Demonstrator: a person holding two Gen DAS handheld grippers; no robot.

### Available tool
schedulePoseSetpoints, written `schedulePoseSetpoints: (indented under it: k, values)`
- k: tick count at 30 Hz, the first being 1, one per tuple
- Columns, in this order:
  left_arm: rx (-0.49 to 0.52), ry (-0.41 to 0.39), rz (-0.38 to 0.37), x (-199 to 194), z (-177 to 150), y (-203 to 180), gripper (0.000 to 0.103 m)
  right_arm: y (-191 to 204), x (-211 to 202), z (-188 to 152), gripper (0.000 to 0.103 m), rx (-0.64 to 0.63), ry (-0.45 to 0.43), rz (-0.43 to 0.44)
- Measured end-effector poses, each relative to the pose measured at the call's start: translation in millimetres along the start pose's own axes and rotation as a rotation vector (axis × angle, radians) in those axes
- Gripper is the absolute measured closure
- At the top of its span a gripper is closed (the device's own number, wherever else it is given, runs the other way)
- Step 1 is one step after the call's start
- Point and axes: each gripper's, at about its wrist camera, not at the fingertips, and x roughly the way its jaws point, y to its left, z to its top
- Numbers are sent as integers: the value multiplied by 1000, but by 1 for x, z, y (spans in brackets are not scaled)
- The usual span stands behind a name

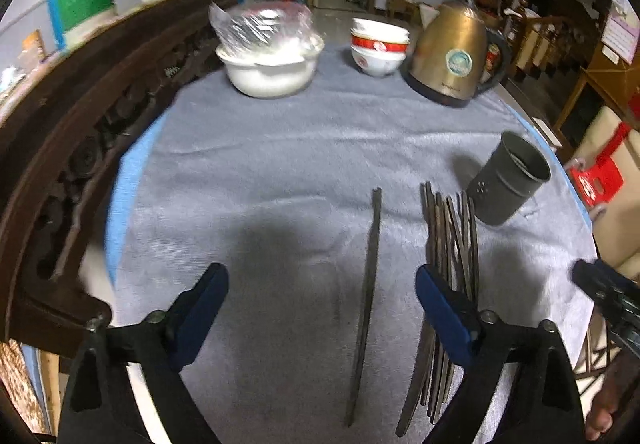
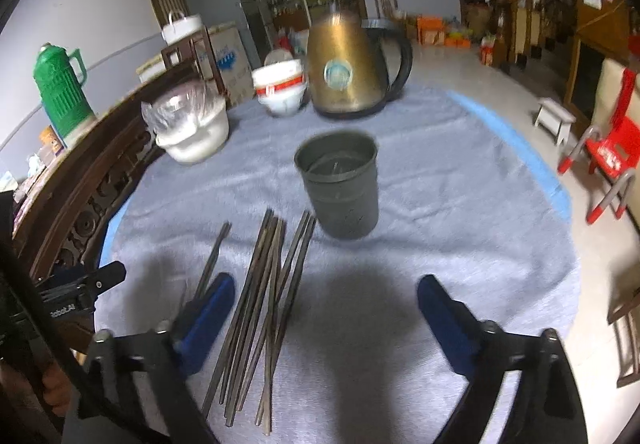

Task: Organize utensils
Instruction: 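Close the left tool on one chopstick while the right tool grasps another, then lift the held chopsticks with both tools and carry them over the grey cup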

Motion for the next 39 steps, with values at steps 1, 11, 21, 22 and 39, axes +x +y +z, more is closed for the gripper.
schedulePoseSetpoints:
  k: [1, 11, 21, 22, 39]
  values:
    - [8, 17, -8, 7, 1, -1, 17, 1, 11, -1, 24, 4, 26, 18]
    - [12, 189, -171, 76, 20, -6, 41, 8, 112, 0, 64, 71, 199, 61]
    - [4, 249, -202, 113, 32, -17, 57, 16, 142, 3, 66, 97, 237, -18]
    - [2, 261, -211, 116, 32, -18, 66, 16, 143, 4, 74, 91, 238, -28]
    - [4, 288, -181, 120, 26, -1, 79, -12, 135, -3, 88, 144, 302, 17]
